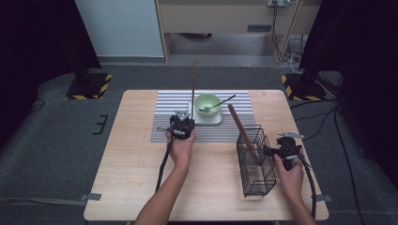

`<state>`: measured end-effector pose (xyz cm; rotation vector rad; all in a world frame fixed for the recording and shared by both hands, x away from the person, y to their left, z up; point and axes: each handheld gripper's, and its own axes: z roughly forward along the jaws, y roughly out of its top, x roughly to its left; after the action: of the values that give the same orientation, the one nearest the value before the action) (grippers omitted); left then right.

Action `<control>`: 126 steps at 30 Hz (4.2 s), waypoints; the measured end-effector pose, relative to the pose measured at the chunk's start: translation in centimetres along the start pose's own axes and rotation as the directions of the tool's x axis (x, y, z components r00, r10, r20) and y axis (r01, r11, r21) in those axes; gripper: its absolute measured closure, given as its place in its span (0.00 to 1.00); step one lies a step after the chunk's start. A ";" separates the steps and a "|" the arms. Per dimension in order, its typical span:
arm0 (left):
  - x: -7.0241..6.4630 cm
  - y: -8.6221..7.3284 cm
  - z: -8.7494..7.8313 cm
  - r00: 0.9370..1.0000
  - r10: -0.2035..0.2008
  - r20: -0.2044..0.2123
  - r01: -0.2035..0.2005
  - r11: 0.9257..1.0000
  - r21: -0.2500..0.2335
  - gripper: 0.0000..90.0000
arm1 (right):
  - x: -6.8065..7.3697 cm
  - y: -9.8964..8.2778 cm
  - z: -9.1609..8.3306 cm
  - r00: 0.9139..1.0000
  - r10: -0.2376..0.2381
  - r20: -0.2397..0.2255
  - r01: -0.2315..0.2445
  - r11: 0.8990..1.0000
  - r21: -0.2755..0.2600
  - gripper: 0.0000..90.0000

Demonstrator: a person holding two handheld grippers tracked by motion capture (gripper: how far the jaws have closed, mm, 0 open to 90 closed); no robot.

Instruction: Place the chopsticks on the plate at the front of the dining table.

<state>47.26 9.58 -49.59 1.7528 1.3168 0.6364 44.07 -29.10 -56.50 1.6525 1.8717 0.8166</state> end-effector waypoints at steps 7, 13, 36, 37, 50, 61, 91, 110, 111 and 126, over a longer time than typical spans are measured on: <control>0.5 -1.0 0.7 1.000 -0.021 -0.001 0.021 0.999 0.024 0.96 | 0.0 0.0 0.0 1.000 -0.001 0.000 0.001 1.000 -0.001 0.01; 1.2 -1.4 0.7 0.999 -0.037 -0.013 0.038 0.999 0.034 0.96 | 0.0 0.0 0.0 1.000 0.000 0.000 0.000 1.000 0.000 0.01; 2.1 -2.7 1.8 0.997 -0.080 -0.010 0.081 0.993 0.089 0.96 | 0.0 0.0 0.0 1.000 0.000 0.000 0.000 1.000 0.000 0.01; 2.1 -2.8 1.9 0.997 -0.081 -0.007 0.081 0.993 0.088 0.95 | 0.0 0.0 0.0 1.000 0.000 0.000 0.000 1.000 0.000 0.01; 2.4 -2.9 2.0 0.996 -0.089 -0.012 0.090 0.992 0.094 0.96 | 0.2 0.0 0.0 1.000 -0.008 -0.006 0.008 1.000 -0.001 0.01; 2.2 -3.1 2.2 0.996 -0.085 -0.024 0.087 0.991 0.102 0.96 | 0.2 0.0 0.0 1.000 -0.008 -0.006 0.008 1.000 -0.001 0.01; 2.7 -3.6 2.4 0.994 -0.103 -0.029 0.106 0.987 0.119 0.95 | 0.2 0.0 0.0 1.000 -0.008 -0.007 0.008 1.000 -0.001 0.01; 2.8 -3.7 2.5 0.994 -0.106 -0.036 0.110 0.986 0.124 0.95 | 0.2 0.0 0.0 1.000 -0.008 -0.007 0.008 1.000 -0.001 0.01; 2.8 -3.7 2.5 0.994 -0.108 -0.036 0.111 0.986 0.124 0.95 | 0.2 0.0 0.0 1.000 -0.008 -0.007 0.008 1.000 -0.001 0.01; 2.8 -3.7 2.5 0.993 -0.108 -0.036 0.112 0.986 0.126 0.95 | 0.2 0.0 0.0 1.000 -0.009 -0.007 0.009 1.000 -0.001 0.01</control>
<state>48.22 11.79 -54.29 1.7633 1.4923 0.5278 44.09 -28.94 -56.51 1.6418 1.8814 0.8205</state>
